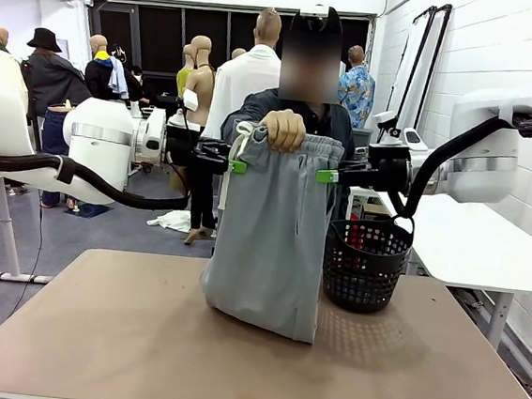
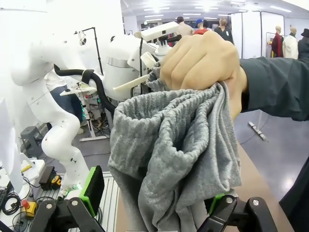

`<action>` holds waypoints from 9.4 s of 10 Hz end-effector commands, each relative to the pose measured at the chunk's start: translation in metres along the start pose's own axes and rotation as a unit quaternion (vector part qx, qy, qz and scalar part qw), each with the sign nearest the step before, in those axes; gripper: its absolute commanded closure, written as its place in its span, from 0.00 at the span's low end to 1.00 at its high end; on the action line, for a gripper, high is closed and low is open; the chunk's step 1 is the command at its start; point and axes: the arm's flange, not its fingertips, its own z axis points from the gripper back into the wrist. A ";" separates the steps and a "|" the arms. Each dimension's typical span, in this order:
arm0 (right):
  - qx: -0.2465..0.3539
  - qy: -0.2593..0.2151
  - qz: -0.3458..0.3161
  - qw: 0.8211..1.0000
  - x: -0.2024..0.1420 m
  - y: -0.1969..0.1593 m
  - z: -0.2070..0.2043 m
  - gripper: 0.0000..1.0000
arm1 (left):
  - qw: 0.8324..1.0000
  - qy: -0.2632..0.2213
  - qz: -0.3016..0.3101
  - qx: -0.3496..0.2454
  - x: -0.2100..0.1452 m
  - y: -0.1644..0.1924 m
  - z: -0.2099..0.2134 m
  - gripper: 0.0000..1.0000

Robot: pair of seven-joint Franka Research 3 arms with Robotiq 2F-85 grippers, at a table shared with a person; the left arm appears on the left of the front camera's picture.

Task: Fold the training pants.
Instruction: Release the ends of the Training pants and then grab the overlapped ends, then fold the Training pants in half.

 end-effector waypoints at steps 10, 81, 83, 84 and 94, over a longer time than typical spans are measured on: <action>-0.062 -0.025 0.038 0.997 -0.008 -0.019 -0.036 0.00 | 0.999 0.005 0.033 -0.043 0.004 -0.002 -0.019 0.00; -0.019 -0.034 0.048 0.998 -0.005 -0.056 -0.006 1.00 | 0.996 -0.026 0.075 -0.030 -0.002 0.007 -0.038 1.00; -0.016 -0.019 0.051 0.998 -0.004 -0.061 -0.008 1.00 | 0.996 -0.016 0.086 -0.031 -0.004 0.007 -0.036 1.00; -0.013 -0.012 0.051 0.999 0.001 -0.064 -0.013 1.00 | 0.995 -0.017 0.090 -0.027 -0.004 0.005 -0.032 1.00; 0.053 0.029 0.030 0.998 0.015 -0.066 -0.062 1.00 | 0.988 -0.008 0.151 -0.011 -0.010 -0.076 0.019 1.00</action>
